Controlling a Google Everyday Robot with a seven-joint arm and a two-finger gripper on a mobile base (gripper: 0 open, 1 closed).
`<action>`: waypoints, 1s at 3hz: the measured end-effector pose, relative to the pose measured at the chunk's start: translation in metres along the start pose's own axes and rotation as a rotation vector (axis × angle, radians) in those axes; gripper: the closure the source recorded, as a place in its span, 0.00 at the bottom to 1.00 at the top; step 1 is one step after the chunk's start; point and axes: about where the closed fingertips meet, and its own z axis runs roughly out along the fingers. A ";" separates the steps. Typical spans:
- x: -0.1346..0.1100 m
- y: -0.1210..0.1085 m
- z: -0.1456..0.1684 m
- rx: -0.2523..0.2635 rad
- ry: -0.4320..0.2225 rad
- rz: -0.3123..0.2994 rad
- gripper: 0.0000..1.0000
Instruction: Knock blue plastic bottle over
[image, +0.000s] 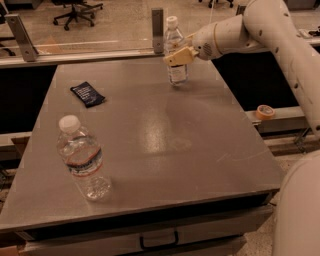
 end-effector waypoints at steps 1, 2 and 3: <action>0.009 0.011 -0.039 0.022 0.169 -0.099 1.00; 0.019 0.036 -0.060 -0.010 0.383 -0.245 1.00; 0.035 0.069 -0.061 -0.105 0.571 -0.385 1.00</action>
Offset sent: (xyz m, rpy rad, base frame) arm -0.1056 -0.0610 0.0108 -0.7945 -0.0056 0.1250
